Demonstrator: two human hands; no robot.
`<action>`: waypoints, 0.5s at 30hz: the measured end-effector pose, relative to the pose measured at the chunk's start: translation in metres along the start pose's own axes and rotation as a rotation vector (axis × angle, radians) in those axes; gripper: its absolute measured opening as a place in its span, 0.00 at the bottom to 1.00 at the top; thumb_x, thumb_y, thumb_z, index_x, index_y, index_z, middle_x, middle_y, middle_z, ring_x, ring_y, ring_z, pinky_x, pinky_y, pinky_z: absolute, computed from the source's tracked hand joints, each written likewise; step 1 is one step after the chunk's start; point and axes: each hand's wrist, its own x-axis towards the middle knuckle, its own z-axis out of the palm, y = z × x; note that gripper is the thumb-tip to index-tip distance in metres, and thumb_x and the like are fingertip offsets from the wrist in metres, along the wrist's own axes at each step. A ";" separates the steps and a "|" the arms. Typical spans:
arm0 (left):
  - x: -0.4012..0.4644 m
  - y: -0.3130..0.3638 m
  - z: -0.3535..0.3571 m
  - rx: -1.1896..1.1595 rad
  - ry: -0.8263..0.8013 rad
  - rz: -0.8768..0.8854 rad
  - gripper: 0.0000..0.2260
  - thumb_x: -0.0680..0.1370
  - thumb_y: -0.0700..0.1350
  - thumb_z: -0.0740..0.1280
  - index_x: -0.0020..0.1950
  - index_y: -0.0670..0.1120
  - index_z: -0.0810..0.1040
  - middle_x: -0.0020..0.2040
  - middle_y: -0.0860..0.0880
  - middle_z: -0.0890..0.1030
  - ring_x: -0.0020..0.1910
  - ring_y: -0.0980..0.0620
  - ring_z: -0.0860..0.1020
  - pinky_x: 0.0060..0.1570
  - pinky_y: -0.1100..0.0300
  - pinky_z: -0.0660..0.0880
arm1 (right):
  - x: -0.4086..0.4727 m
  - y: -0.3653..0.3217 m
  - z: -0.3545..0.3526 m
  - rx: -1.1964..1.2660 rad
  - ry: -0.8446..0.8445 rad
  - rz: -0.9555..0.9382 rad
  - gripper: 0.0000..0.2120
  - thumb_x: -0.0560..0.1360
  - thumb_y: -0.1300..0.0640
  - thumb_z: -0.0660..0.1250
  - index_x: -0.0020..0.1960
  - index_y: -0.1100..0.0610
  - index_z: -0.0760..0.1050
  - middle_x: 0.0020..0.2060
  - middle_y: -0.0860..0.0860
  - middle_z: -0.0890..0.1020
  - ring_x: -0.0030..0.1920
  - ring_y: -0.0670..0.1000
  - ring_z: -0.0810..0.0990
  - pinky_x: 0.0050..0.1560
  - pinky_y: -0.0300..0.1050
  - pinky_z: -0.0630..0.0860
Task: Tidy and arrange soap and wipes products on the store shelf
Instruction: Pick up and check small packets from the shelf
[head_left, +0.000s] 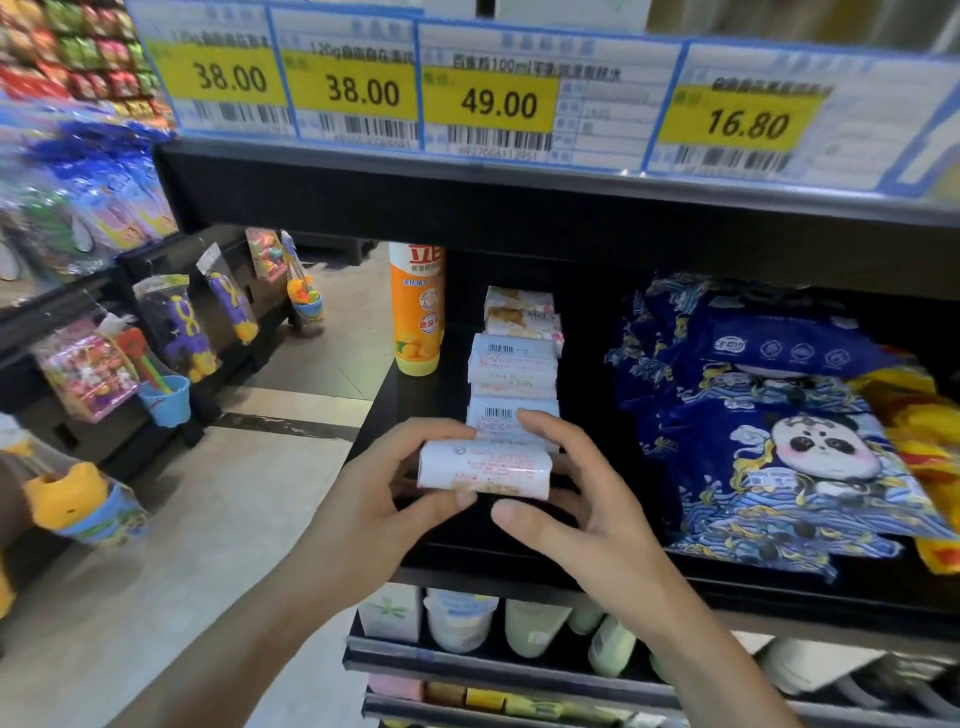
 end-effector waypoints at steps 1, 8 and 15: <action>0.001 0.001 0.001 -0.012 -0.001 -0.011 0.21 0.78 0.44 0.75 0.69 0.57 0.77 0.63 0.52 0.83 0.65 0.48 0.80 0.61 0.60 0.79 | 0.000 0.000 -0.001 -0.007 -0.012 -0.016 0.31 0.74 0.60 0.78 0.71 0.41 0.72 0.70 0.45 0.76 0.69 0.45 0.75 0.65 0.37 0.75; 0.004 0.009 0.014 -0.068 -0.052 -0.054 0.18 0.78 0.51 0.73 0.68 0.56 0.78 0.63 0.50 0.84 0.64 0.48 0.81 0.61 0.58 0.79 | 0.002 0.006 -0.006 0.064 -0.014 -0.055 0.22 0.76 0.69 0.73 0.64 0.49 0.79 0.64 0.51 0.80 0.67 0.53 0.78 0.69 0.53 0.76; 0.003 0.013 0.016 -0.098 -0.037 -0.118 0.18 0.79 0.58 0.72 0.66 0.56 0.78 0.62 0.49 0.84 0.63 0.47 0.82 0.61 0.55 0.79 | 0.004 0.009 -0.007 0.106 0.000 0.011 0.18 0.76 0.60 0.75 0.62 0.46 0.77 0.59 0.49 0.84 0.61 0.52 0.83 0.64 0.55 0.79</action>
